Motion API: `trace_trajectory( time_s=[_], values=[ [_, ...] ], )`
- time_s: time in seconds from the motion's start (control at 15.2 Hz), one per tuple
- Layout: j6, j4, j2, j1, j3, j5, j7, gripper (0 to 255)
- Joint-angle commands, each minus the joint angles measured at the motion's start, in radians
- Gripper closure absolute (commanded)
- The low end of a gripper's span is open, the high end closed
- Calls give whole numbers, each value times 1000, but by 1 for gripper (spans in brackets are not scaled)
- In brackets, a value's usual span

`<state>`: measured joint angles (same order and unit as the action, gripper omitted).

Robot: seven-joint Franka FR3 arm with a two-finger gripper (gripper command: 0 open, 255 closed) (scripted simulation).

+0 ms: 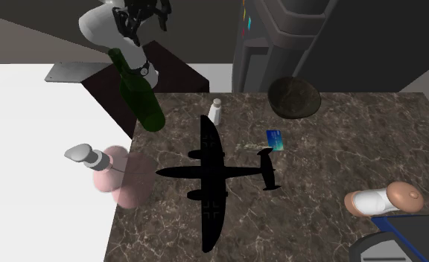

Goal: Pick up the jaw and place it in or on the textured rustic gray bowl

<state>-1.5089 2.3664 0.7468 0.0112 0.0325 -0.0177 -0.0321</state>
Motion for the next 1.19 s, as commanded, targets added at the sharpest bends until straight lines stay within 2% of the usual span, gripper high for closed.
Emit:
trace_trajectory(
  time_s=[0.0,0.53,1.12],
  values=[
    [0,0,0,0,0,0,0,0],
    [-216,-73,-279,-38,47,-31,-160,0],
    [-384,-253,-615,-75,69,-26,-329,0]
  ],
)
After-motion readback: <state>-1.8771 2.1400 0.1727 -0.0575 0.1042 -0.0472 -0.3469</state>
